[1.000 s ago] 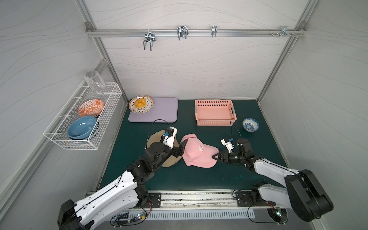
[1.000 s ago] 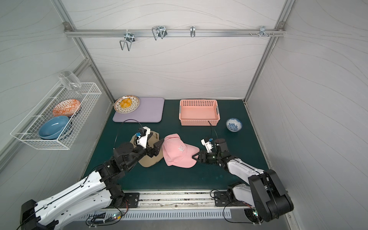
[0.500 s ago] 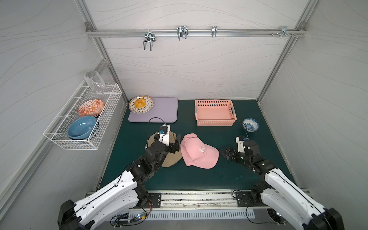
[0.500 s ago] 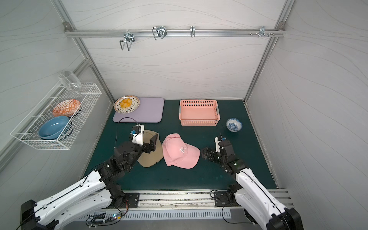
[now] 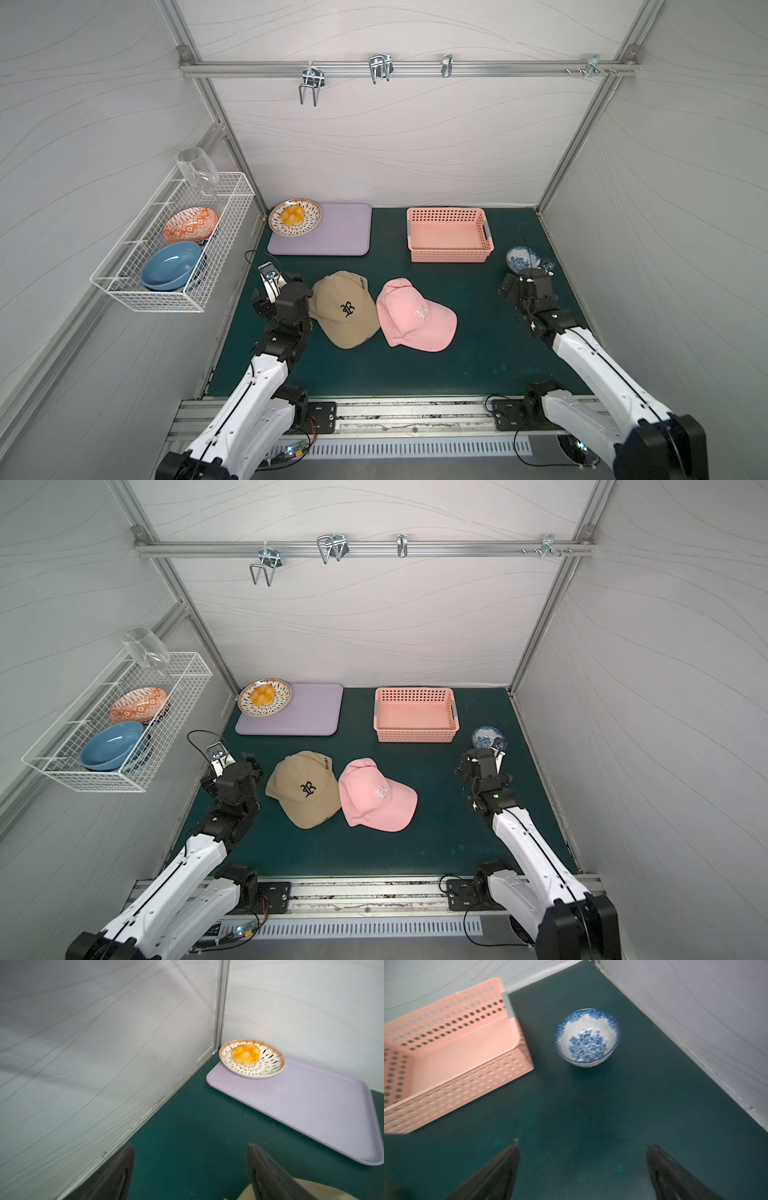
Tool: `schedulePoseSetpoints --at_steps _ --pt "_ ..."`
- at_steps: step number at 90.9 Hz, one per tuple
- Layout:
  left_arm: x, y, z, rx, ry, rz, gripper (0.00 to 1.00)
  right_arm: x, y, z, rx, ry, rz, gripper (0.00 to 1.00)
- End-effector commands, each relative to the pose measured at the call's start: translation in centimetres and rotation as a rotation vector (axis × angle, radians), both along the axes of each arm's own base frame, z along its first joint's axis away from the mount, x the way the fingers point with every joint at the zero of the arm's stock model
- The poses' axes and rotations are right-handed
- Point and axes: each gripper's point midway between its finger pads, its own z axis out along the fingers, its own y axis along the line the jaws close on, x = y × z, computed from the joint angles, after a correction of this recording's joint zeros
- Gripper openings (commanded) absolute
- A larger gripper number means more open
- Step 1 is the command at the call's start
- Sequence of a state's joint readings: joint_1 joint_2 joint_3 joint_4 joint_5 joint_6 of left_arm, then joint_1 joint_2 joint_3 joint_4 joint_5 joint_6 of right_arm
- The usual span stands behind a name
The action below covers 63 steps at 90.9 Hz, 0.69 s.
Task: Turn the baseball cap inside out
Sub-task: Place the baseball cap at the center of the board, then reset both arms
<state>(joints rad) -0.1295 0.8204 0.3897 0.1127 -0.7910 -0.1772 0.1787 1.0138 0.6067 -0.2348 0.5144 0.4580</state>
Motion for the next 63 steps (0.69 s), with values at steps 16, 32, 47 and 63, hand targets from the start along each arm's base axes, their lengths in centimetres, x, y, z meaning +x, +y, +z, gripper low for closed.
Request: schedulePoseSetpoints --at_steps 16,32,47,63 --pt "4.0 1.2 -2.3 -0.039 -0.017 -0.12 0.87 4.3 -2.8 0.1 -0.11 -0.08 0.057 0.99" --pt "6.8 0.6 -4.4 -0.107 -0.002 -0.232 0.86 5.6 -2.8 -1.3 -0.078 -0.134 0.148 0.99" --pt "8.2 -1.5 -5.7 -0.135 -0.005 -0.374 0.88 6.4 -2.3 -2.3 -0.077 -0.204 0.204 0.99" --pt "9.7 -2.8 -6.7 -0.198 0.011 -0.45 0.89 6.8 -1.5 -3.0 -0.076 -0.253 0.255 0.99"
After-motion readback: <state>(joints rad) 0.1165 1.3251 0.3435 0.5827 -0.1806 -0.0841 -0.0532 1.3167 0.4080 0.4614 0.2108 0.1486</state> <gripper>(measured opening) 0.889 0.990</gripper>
